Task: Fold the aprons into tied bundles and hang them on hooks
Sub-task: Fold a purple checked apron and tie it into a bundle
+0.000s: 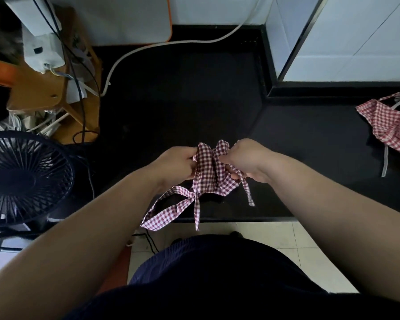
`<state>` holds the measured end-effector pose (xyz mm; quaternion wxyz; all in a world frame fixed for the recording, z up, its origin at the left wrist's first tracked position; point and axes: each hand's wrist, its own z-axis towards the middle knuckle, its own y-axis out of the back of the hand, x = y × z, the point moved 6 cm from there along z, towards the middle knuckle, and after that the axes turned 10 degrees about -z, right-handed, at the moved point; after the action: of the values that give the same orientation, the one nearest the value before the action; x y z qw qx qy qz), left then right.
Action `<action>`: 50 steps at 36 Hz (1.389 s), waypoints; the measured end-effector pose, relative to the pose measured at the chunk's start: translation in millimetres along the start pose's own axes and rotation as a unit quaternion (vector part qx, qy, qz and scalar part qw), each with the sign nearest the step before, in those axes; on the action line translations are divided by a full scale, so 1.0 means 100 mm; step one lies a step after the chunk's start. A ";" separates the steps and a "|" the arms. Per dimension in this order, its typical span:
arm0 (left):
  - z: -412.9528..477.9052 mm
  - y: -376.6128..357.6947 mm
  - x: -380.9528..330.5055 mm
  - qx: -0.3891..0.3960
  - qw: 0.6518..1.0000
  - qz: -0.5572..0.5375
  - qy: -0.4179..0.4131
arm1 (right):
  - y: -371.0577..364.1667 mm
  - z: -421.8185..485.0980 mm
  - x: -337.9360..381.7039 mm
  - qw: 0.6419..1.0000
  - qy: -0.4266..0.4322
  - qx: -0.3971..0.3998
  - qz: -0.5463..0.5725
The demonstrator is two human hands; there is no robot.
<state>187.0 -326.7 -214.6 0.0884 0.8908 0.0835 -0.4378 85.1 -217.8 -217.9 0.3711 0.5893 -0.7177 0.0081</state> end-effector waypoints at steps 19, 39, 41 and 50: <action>-0.13 0.00 0.28 -0.245 0.958 -0.019 -0.146 | -0.01 0.08 -0.13 0.984 0.122 -0.037 0.128; 0.01 -0.02 0.09 -0.250 0.940 0.030 -0.232 | 0.05 0.10 0.00 0.959 0.229 -0.162 0.036; 0.02 0.00 0.10 -0.250 0.942 0.025 -0.223 | 0.05 0.11 0.06 0.957 0.243 -0.157 -0.015; -0.05 0.05 0.08 -0.225 0.943 -0.101 -0.222 | 0.11 -0.07 0.25 0.953 0.276 -0.102 -0.072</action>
<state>196.9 -329.5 -217.8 0.2584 0.7150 0.2475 -0.6007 78.7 -232.4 -194.9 0.6126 0.5732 -0.5395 0.0707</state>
